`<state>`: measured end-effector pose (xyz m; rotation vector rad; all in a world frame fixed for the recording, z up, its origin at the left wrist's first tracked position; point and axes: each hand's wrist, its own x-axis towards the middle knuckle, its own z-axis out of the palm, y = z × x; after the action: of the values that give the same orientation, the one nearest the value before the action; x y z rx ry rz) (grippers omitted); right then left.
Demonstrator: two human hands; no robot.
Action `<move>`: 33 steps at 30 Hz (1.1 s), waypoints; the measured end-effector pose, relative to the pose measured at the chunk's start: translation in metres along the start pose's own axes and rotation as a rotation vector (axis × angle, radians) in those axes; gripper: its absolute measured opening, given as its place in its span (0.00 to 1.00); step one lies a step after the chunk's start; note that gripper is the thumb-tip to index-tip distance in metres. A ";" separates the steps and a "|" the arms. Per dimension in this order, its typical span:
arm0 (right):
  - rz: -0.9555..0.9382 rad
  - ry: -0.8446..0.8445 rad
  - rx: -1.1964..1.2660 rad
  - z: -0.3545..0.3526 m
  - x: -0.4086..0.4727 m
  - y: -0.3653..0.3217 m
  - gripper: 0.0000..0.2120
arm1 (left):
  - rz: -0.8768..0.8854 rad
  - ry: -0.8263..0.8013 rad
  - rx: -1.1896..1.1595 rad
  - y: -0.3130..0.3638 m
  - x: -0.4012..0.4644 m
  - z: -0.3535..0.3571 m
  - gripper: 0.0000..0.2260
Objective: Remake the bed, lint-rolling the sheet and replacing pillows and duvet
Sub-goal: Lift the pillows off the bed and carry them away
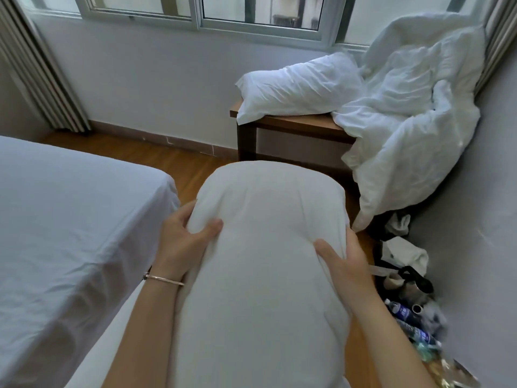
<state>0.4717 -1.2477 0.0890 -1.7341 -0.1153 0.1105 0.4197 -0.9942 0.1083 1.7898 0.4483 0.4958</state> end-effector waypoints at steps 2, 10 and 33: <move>-0.024 0.013 -0.006 0.004 0.070 -0.015 0.18 | 0.030 -0.001 0.006 0.012 0.067 0.024 0.14; -0.128 0.089 -0.017 0.021 0.345 -0.058 0.18 | 0.109 -0.060 -0.084 0.055 0.345 0.116 0.17; -0.051 0.580 -0.187 0.083 1.068 -0.133 0.40 | 0.480 -0.440 0.298 0.166 1.129 0.421 0.29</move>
<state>1.5154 -0.9952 0.1975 -1.8817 0.2639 -0.4526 1.6022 -0.7679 0.2820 2.2327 -0.2346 0.3550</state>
